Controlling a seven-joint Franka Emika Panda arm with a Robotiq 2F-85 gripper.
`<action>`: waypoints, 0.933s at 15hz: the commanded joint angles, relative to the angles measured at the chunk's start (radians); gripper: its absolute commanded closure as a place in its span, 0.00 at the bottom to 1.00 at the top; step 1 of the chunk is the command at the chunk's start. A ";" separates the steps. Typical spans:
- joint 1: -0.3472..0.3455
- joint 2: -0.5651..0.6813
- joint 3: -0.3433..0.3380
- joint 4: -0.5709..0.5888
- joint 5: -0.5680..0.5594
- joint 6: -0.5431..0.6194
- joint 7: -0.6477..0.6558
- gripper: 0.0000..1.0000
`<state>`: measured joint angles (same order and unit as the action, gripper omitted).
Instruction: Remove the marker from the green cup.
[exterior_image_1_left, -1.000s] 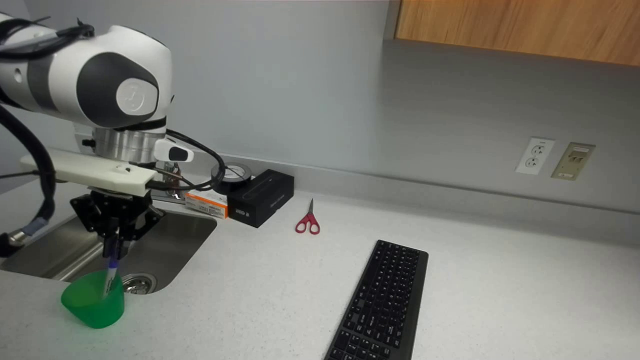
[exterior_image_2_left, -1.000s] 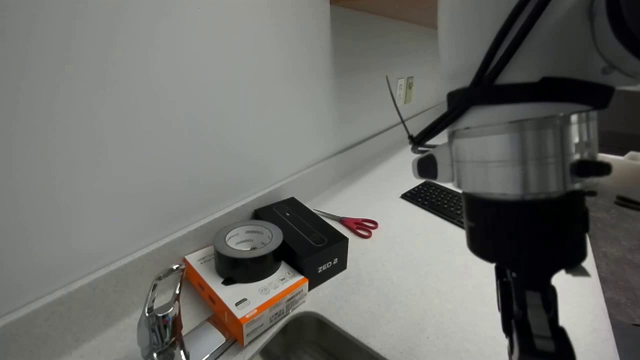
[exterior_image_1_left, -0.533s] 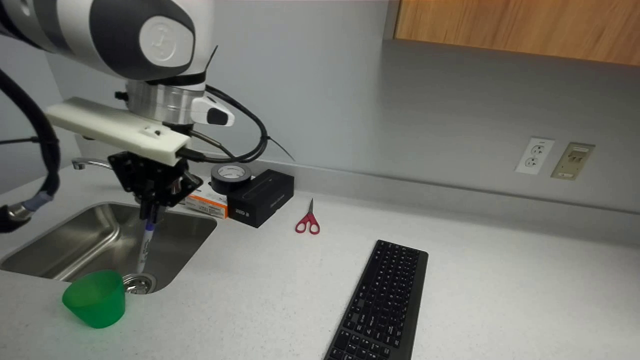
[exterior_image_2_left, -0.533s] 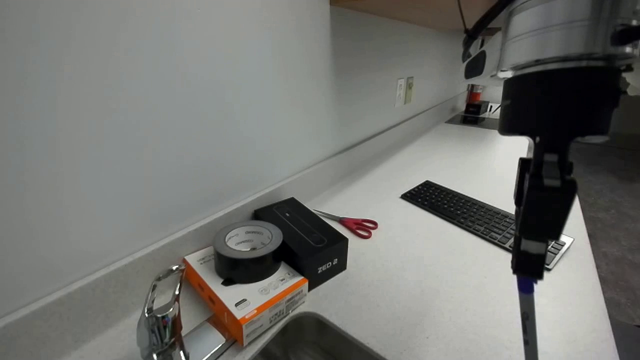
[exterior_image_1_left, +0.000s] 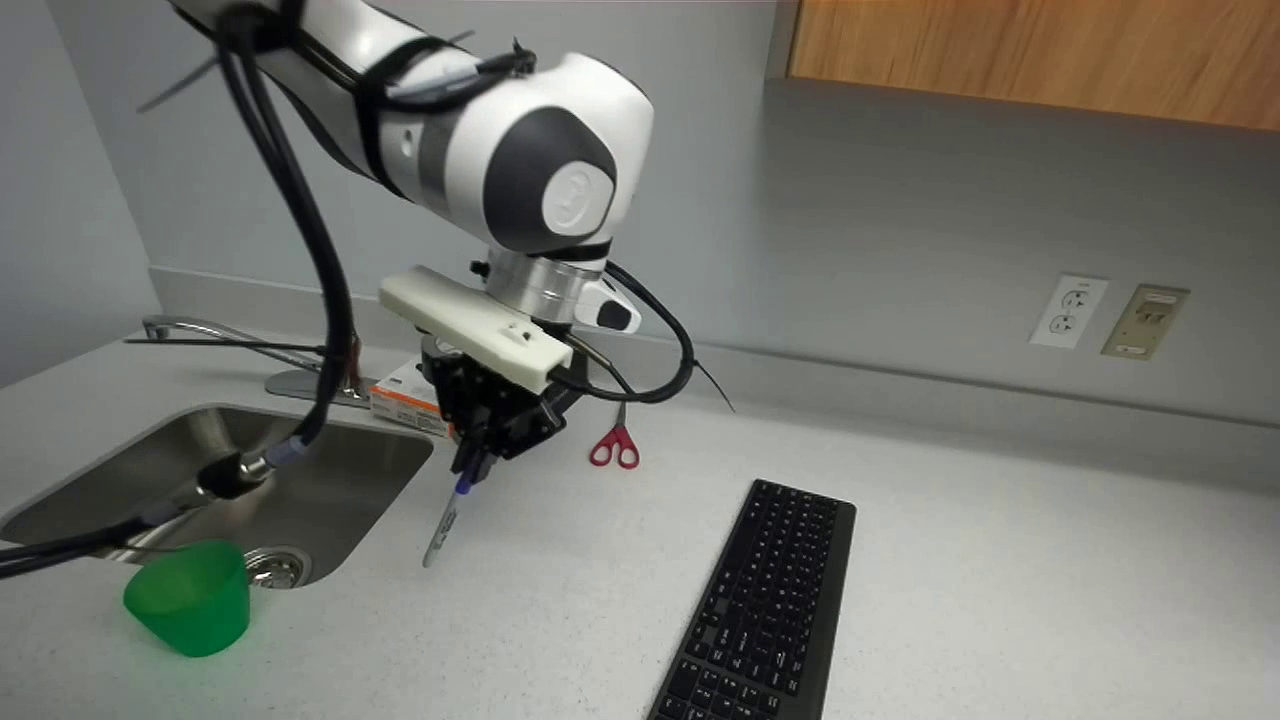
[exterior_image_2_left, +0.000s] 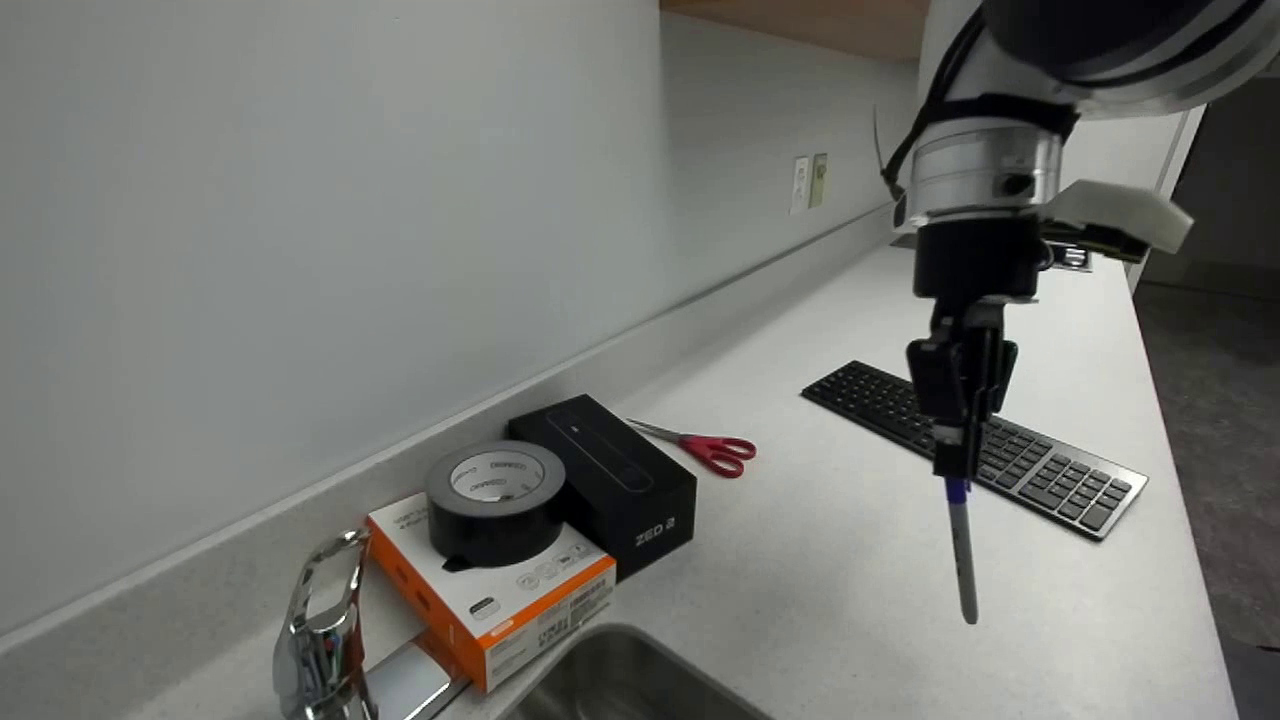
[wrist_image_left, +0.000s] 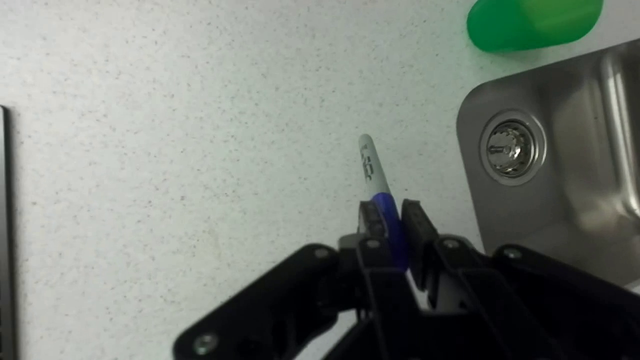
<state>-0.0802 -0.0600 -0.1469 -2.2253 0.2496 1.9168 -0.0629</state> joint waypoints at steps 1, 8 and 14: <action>-0.033 0.208 -0.007 0.166 0.043 -0.040 0.038 0.96; -0.059 0.370 0.009 0.298 0.087 0.032 0.159 0.96; -0.044 0.386 0.025 0.307 0.072 0.127 0.226 0.30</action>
<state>-0.1236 0.3165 -0.1353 -1.9365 0.3089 2.0148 0.1250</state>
